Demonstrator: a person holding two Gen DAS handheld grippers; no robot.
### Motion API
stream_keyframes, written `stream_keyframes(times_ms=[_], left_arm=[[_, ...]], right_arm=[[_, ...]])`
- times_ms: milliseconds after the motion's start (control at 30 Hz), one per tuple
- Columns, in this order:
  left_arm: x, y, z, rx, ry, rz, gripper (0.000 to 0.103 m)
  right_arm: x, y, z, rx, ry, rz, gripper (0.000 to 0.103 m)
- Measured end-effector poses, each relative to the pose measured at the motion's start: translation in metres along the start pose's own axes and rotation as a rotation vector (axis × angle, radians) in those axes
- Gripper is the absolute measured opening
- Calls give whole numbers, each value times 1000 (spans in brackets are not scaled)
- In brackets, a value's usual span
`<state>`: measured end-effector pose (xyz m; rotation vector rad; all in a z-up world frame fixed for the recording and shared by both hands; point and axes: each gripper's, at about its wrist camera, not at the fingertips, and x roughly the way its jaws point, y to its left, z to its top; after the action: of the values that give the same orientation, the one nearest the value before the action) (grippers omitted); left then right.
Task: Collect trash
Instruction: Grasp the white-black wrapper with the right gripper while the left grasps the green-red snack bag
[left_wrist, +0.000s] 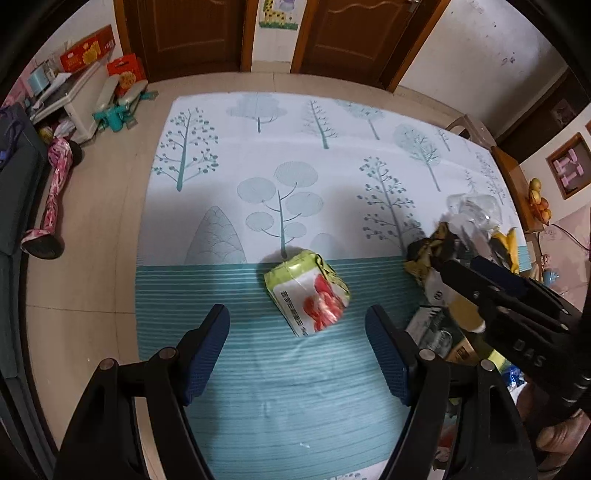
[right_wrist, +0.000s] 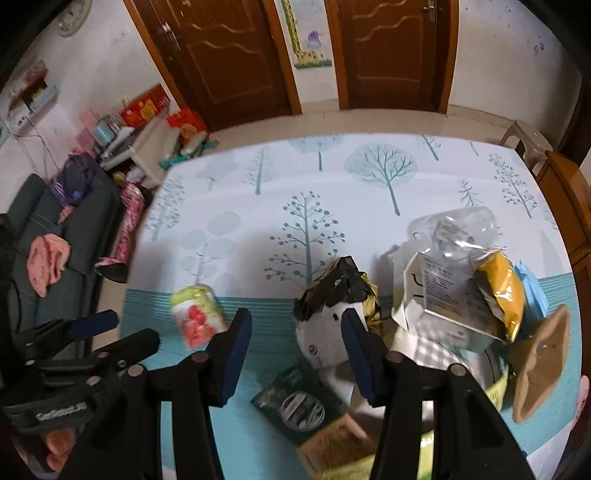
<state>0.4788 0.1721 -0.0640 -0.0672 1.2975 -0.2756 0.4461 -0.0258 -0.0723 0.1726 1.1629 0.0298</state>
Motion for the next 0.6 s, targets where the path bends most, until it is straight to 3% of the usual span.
stream_keyframes(times_ms=[300, 467, 600], left_arm=[[21, 9, 7, -23, 43, -36, 74], [36, 12, 12, -55, 72, -50, 74], [45, 8, 16, -62, 92, -59, 74]], right_arm=[[32, 8, 7, -72, 33, -139, 51], [43, 9, 10, -92, 37, -167, 51], [42, 9, 10, -100, 17, -156, 44]])
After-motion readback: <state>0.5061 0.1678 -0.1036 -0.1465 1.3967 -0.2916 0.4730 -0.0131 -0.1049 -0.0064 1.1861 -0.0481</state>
